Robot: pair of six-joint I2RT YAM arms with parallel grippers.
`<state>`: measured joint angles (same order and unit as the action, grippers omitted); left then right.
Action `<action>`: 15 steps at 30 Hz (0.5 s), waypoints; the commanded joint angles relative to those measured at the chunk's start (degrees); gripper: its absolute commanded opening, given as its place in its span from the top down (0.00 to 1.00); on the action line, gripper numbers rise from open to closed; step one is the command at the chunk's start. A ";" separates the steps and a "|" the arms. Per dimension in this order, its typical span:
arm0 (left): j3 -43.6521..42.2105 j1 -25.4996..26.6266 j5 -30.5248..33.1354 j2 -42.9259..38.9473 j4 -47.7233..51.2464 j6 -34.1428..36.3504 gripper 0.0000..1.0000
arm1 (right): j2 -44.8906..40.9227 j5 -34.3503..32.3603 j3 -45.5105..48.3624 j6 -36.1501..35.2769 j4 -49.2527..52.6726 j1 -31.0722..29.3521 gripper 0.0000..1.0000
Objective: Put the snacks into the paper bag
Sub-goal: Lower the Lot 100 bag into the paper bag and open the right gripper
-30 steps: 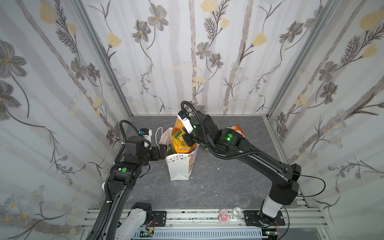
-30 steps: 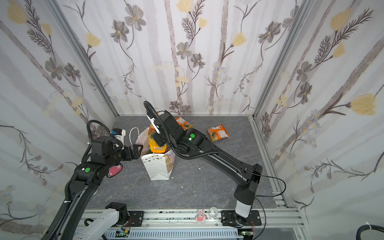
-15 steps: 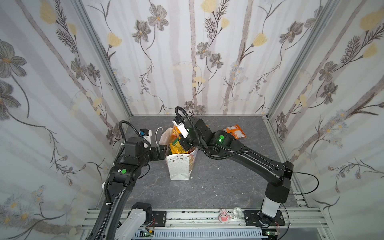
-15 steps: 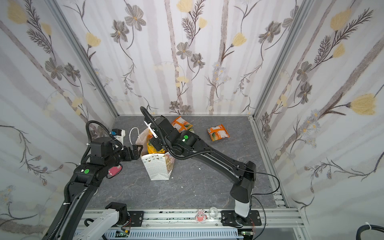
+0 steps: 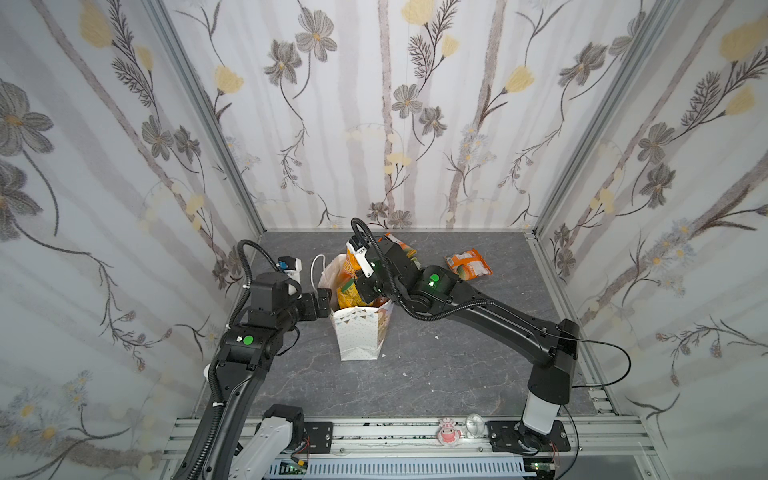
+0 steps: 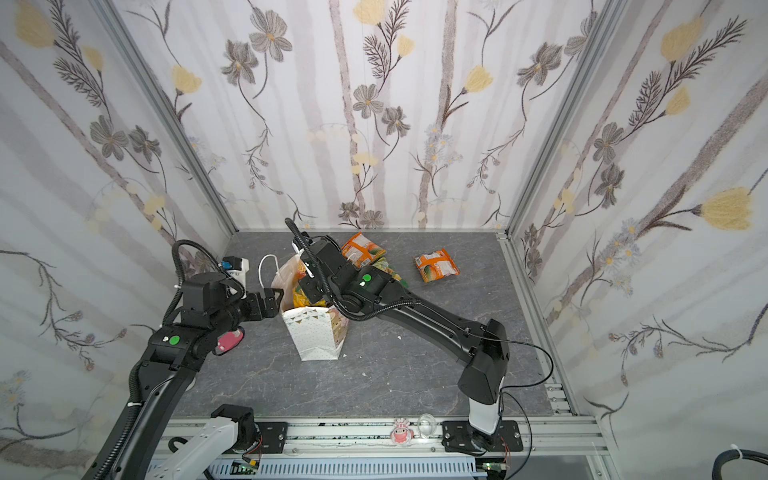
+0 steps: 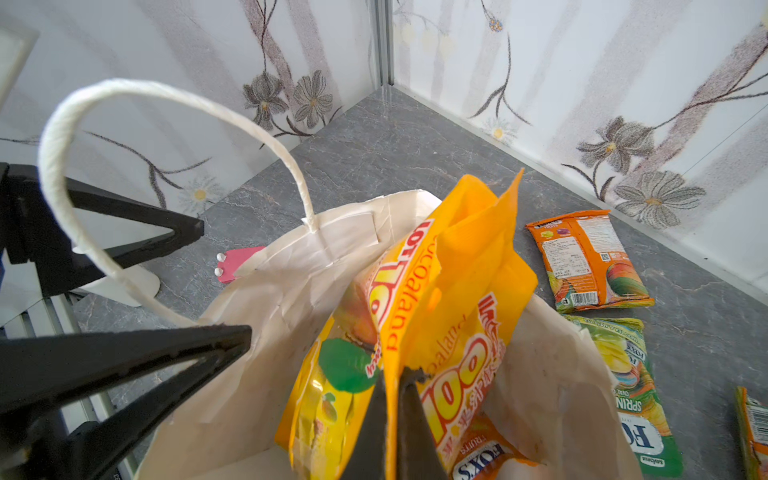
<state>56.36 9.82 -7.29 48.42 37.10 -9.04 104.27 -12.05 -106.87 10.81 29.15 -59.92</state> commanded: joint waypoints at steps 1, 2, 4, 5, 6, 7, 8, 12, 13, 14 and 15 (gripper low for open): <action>0.58 0.09 1.00 -0.11 -0.47 -0.19 0.00 | -0.41 2.66 1.26 2.88 -7.65 0.71 1.00; 0.53 0.02 0.41 0.11 -0.46 -0.20 0.00 | -0.50 4.21 2.05 3.45 -8.43 1.09 1.00; 0.42 0.08 -0.32 0.58 -0.44 -0.31 0.00 | -0.72 6.22 3.50 4.21 -10.43 1.68 1.00; 0.51 0.05 -0.51 0.75 -0.39 -0.36 0.00 | -0.52 6.74 3.93 4.42 -11.01 1.89 1.00; 0.62 0.04 -0.48 0.84 -0.30 -0.23 0.00 | -0.08 7.35 4.04 4.64 -11.13 2.15 1.00; 0.68 0.04 -0.23 0.80 -0.28 -0.19 0.00 | 0.29 8.00 4.05 4.81 -11.13 2.41 1.00; 0.75 0.09 0.01 0.72 -0.28 -0.20 0.00 | 0.57 8.79 4.04 5.07 -11.13 2.65 1.00; 0.49 0.09 0.15 0.79 -0.21 -0.34 0.00 | 1.21 7.79 3.91 5.38 -10.66 2.97 1.00; 0.51 0.05 0.04 0.88 -0.19 -0.25 0.00 | 1.31 7.54 3.74 5.35 -10.42 3.05 1.00; 0.58 0.04 -0.01 1.06 -0.19 -0.20 0.00 | 1.43 7.40 3.43 5.44 -9.68 3.23 1.00; 0.69 0.06 0.04 1.22 -0.19 -0.21 0.00 | 1.68 7.31 2.67 5.45 -8.51 3.32 0.87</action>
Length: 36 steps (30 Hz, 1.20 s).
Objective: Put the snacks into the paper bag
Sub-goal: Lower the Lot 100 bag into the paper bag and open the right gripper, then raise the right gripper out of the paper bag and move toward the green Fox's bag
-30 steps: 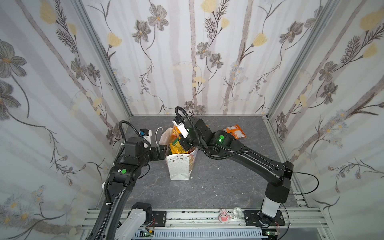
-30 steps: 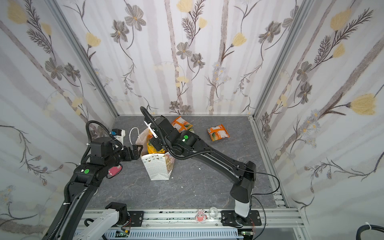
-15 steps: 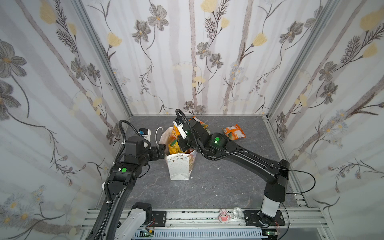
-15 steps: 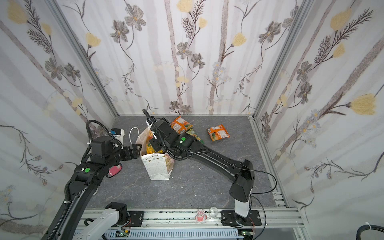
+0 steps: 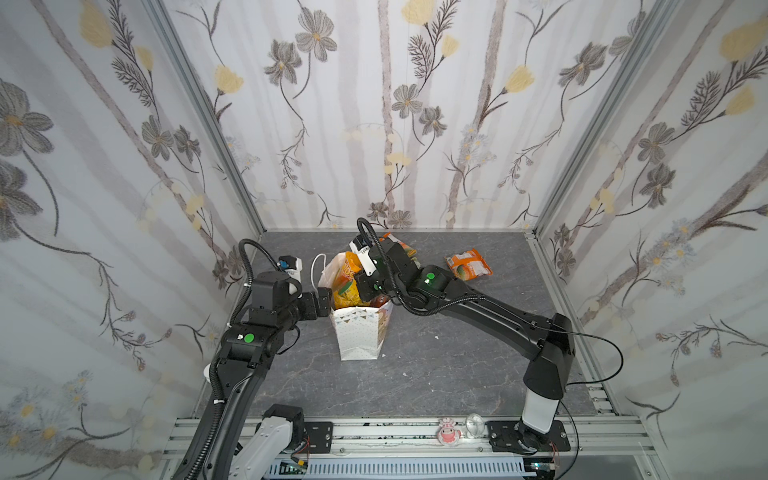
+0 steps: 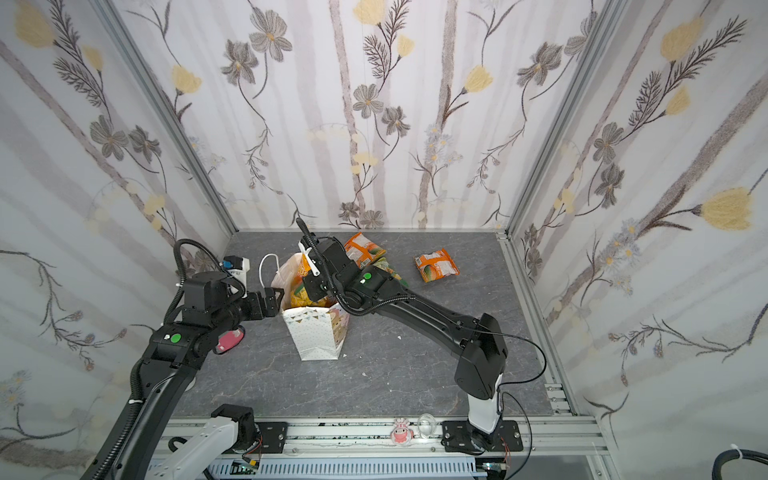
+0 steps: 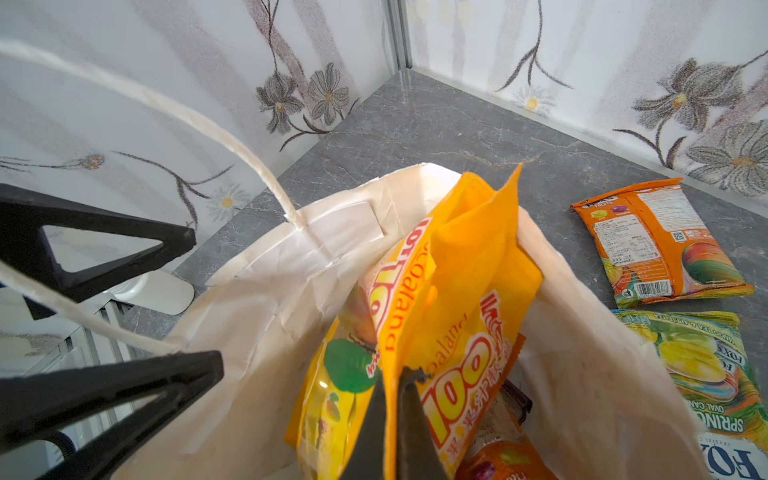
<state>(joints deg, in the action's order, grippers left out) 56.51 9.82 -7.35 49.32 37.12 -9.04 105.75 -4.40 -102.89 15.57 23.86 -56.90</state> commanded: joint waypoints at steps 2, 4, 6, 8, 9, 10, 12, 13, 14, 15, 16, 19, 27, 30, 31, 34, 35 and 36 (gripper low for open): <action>0.73 0.06 0.23 0.60 -0.04 -0.19 0.00 | 1.05 -1.41 -3.33 0.43 0.14 0.37 0.75; 0.72 0.11 0.21 0.86 -0.06 -0.23 0.00 | 1.47 -2.80 -4.82 -0.04 2.77 0.28 0.68; 0.92 0.09 0.55 1.23 0.13 -0.24 0.00 | 1.24 -4.13 -5.62 -1.02 4.40 0.22 0.54; 0.97 0.10 0.57 1.44 0.14 -0.15 0.00 | 0.65 -5.31 -6.55 -1.83 5.59 0.12 0.52; 1.01 0.05 0.59 1.53 0.10 -0.11 0.00 | 0.31 -5.84 -7.16 -2.27 6.14 0.08 0.51; 1.02 0.07 0.55 1.57 0.10 -0.15 0.00 | 0.06 -6.09 -7.68 -2.83 6.43 0.04 0.53; 0.99 0.02 0.59 1.68 0.14 -0.12 0.00 | -0.29 -6.14 -9.03 -4.06 7.59 0.04 0.60; 1.06 0.03 0.58 1.66 0.06 -0.12 0.00 | -0.14 -6.29 -9.98 -4.55 8.56 -0.05 0.65; 1.06 0.06 0.59 1.72 0.14 -0.10 0.00 | -0.15 -6.53 -10.53 -4.72 9.19 -0.06 0.67; 1.06 0.04 0.58 1.60 0.14 -0.09 0.00 | -0.48 -6.58 -10.58 -4.85 9.39 -0.14 0.70; 1.07 0.11 0.57 1.59 0.05 -0.08 0.00 | -0.78 -6.59 -10.65 -4.91 9.43 -0.14 0.71; 0.99 0.10 -0.12 1.28 -0.26 -0.05 0.00 | -1.43 -6.93 -10.64 -5.11 9.23 -0.40 0.71; 0.46 0.06 -0.93 -0.16 -0.76 0.29 0.00 | -2.15 -7.38 -10.14 -6.04 8.00 -1.51 0.74; 0.44 0.10 -0.23 -0.38 -0.70 0.30 0.00 | -4.63 -8.75 -9.22 -6.38 6.11 -2.46 0.77; 0.90 0.11 -0.01 -0.05 -0.34 0.31 0.00 | -6.13 -9.20 -8.14 -6.35 4.78 -2.64 0.77; 3.74 -0.03 0.66 1.80 1.84 0.00 0.00 | -10.73 -9.90 -5.27 -5.28 3.29 -2.60 0.76; 4.92 -0.06 0.76 2.45 2.74 -0.43 0.00 | -12.14 -10.73 -4.50 -5.00 3.59 -2.60 0.75; 6.20 -0.16 0.24 3.32 3.63 -0.92 0.00 | -13.81 -12.09 -3.57 -4.66 4.17 -2.60 0.75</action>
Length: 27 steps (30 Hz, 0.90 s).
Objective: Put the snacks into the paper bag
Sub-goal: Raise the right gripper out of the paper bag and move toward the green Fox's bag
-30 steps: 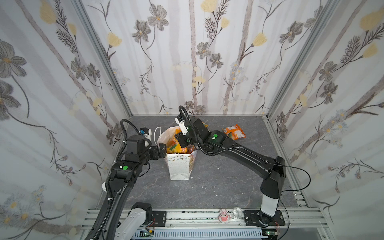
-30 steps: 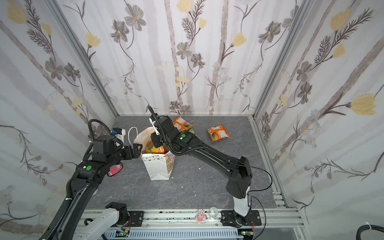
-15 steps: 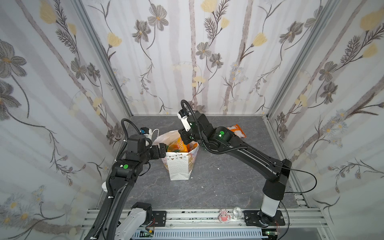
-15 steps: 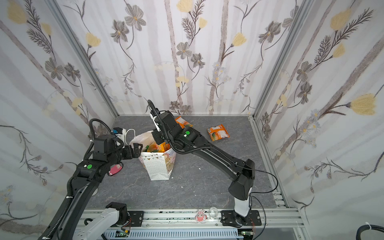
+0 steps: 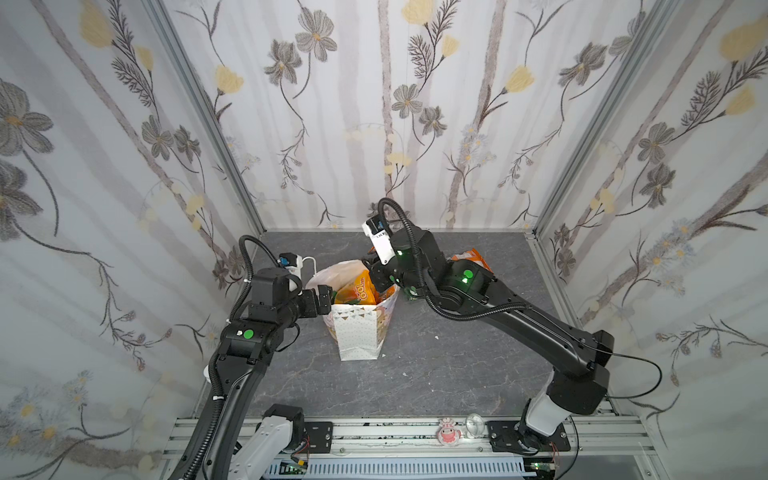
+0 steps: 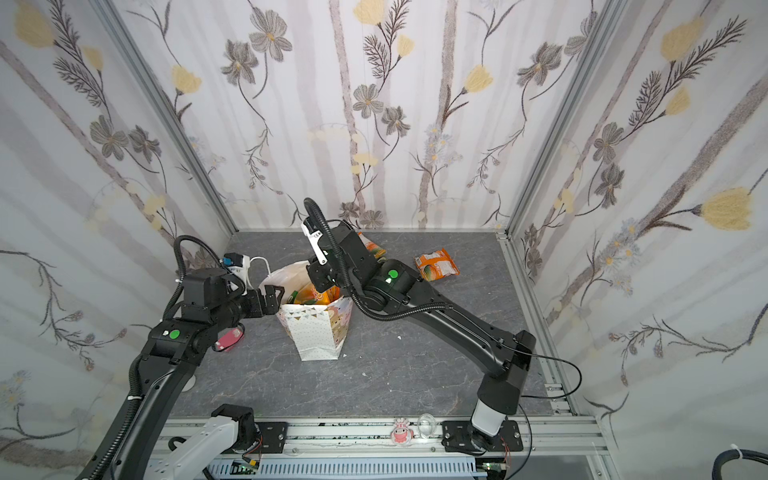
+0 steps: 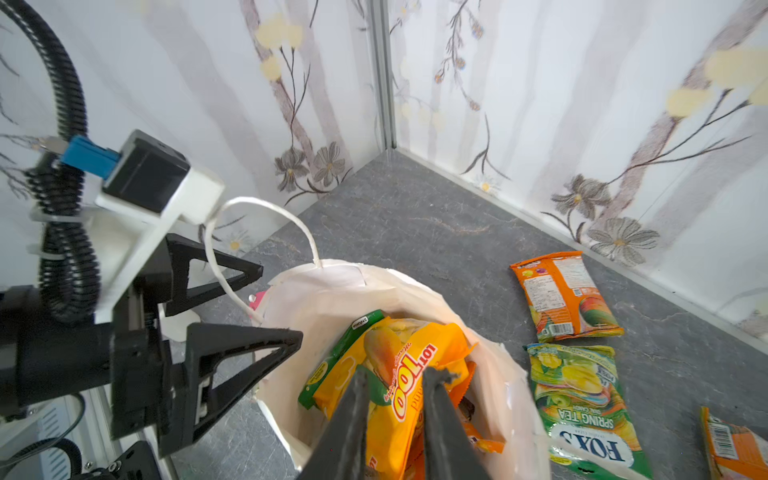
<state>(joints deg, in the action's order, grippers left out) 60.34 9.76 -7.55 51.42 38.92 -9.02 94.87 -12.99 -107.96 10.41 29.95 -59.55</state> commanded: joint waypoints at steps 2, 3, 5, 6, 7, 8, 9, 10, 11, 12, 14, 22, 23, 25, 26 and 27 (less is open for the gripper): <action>4.87 -0.20 -0.45 3.03 3.38 -1.81 0.00 | -7.07 -6.42 4.21 1.80 -0.60 0.08 0.74; 6.08 -0.18 -0.30 4.01 4.19 -2.29 0.00 | -9.35 -7.56 6.29 2.76 -0.04 0.09 0.73; 7.30 -0.27 0.35 4.89 4.97 -3.21 0.00 | -14.72 -8.43 11.72 5.21 -0.15 0.38 0.71; 7.43 -0.35 0.55 4.95 5.11 -3.82 0.00 | -17.63 -8.00 14.72 6.60 -0.25 0.76 0.70; 7.45 -0.51 0.48 4.78 5.16 -4.46 0.00 | -20.69 -7.88 17.50 8.01 -0.83 1.12 0.70; 7.42 -0.53 0.60 4.39 5.04 -4.95 0.00 | -23.21 -7.64 20.15 8.70 -1.37 1.34 0.69; 7.34 -0.62 0.61 3.76 4.79 -5.71 0.00 | -25.73 -7.17 22.44 9.20 -1.27 1.84 0.68; 7.20 -0.64 0.67 2.89 4.45 -6.30 0.00 | -27.65 -7.40 23.99 9.80 -0.33 2.67 0.67; 6.94 -0.70 0.75 2.03 3.92 -6.96 0.00 | -28.94 -7.80 25.17 10.38 0.83 3.36 0.67; 6.70 -0.69 0.71 1.21 3.21 -7.47 0.00 | -29.96 -7.83 26.44 10.73 1.83 4.30 0.66; 6.95 -0.71 0.72 0.60 2.79 -8.17 0.00 | -31.31 -6.66 28.88 10.68 2.87 6.74 0.64; 10.61 -0.97 4.46 2.75 5.43 -9.36 0.00 | -33.00 5.93 42.66 10.58 -6.48 24.39 0.60; 11.11 -1.05 4.88 2.68 5.86 -9.73 0.00 | -33.01 7.58 44.39 10.73 -8.67 26.20 0.60; 12.05 -1.15 5.93 2.80 7.03 -10.67 0.00 | -32.59 13.83 48.08 11.56 -14.60 31.30 0.60; 12.42 -1.21 6.46 3.14 7.60 -11.03 0.00 | -32.01 16.82 49.04 12.23 -16.59 33.51 0.60; 13.07 -1.23 6.89 3.64 8.43 -11.40 0.00 | -30.76 20.20 49.50 12.96 -18.25 35.74 0.59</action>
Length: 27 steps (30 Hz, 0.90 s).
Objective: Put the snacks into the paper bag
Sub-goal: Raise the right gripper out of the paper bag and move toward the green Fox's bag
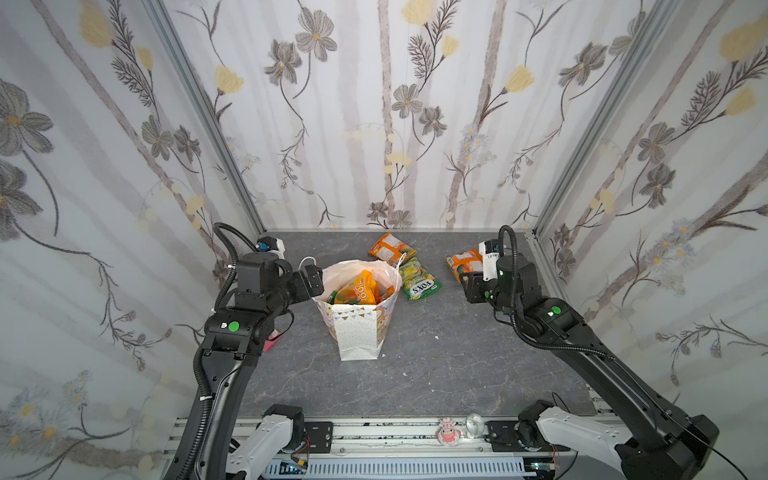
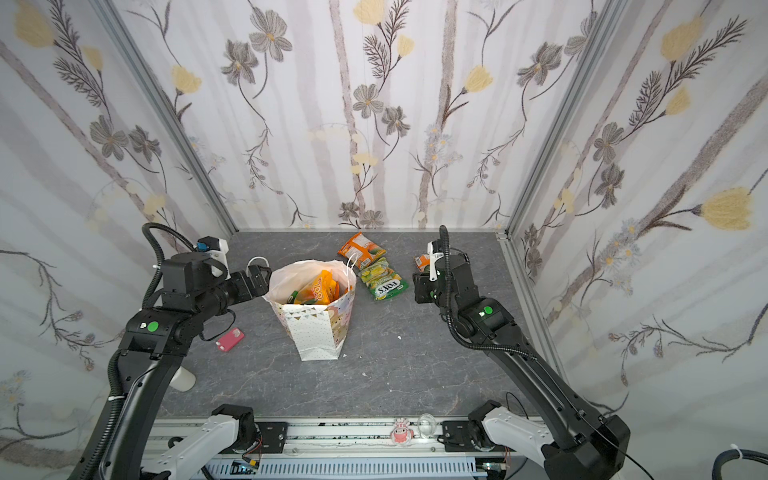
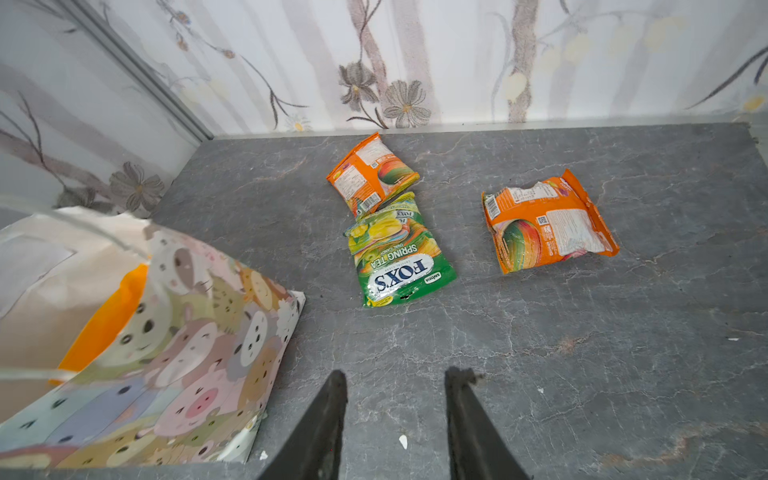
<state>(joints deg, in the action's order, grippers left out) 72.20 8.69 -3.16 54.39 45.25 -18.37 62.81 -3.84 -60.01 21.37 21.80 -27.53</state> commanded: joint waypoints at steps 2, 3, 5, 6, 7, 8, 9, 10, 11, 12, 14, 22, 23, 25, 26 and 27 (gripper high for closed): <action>1.54 -0.16 4.05 1.52 3.11 -3.19 0.00 | 4.12 14.97 0.37 2.75 -9.88 6.61 0.57; 1.54 -0.17 4.97 1.60 3.21 -4.08 0.00 | 5.37 16.05 -0.32 3.17 -9.17 7.49 0.56; 1.54 -0.25 5.37 1.60 2.59 -5.36 0.00 | 7.08 18.98 -0.14 3.87 -9.82 8.89 0.55; 1.54 -0.25 5.23 1.76 2.33 -5.89 0.00 | 8.06 20.82 0.38 4.20 -10.47 9.60 0.55; 2.96 -0.25 5.10 2.06 2.37 -6.31 0.00 | 9.50 23.43 0.74 4.06 -10.69 10.24 0.53; 3.67 -0.25 4.73 2.36 2.13 -6.66 0.00 | 10.57 25.27 0.90 3.45 -10.79 10.45 0.51; 3.82 -0.25 3.77 2.48 1.57 -6.80 0.00 | 12.36 27.15 1.18 2.64 -10.90 10.65 0.49; 3.82 -0.25 2.75 2.79 1.20 -6.70 0.00 | 13.96 27.73 1.77 2.13 -11.78 10.76 0.47; 3.73 -0.25 1.98 2.98 0.84 -6.61 0.00 | 15.08 27.82 2.69 2.12 -13.48 10.74 0.44; 3.25 -0.25 0.87 3.21 0.30 -6.31 0.00 | 16.56 27.91 3.93 2.32 -16.03 10.75 0.42; 3.12 -0.25 -0.04 3.89 0.10 -5.87 0.00 | 19.53 28.15 5.14 2.37 -20.10 10.80 0.41; -0.07 -0.25 -3.42 4.33 0.69 -4.28 0.00 | 25.91 24.86 5.30 0.61 -24.21 11.31 0.37; -0.62 -0.25 -3.98 4.24 0.26 -4.47 0.00 | 26.70 24.50 5.10 0.61 -24.25 11.27 0.37; -1.90 -0.27 -4.95 3.82 -0.56 -4.49 0.00 | 28.22 24.49 4.43 0.56 -24.43 11.46 0.37; -2.34 -0.25 -5.09 3.50 -0.82 -4.37 0.00 | 30.10 24.58 4.17 0.61 -24.59 11.52 0.37; -2.56 -0.25 -5.05 3.05 -0.96 -4.16 0.00 | 31.03 24.68 3.73 0.48 -24.71 11.53 0.36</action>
<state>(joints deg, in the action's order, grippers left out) 70.24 8.47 -6.85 58.24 46.54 -22.87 92.05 21.45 -55.46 22.41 0.23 -16.05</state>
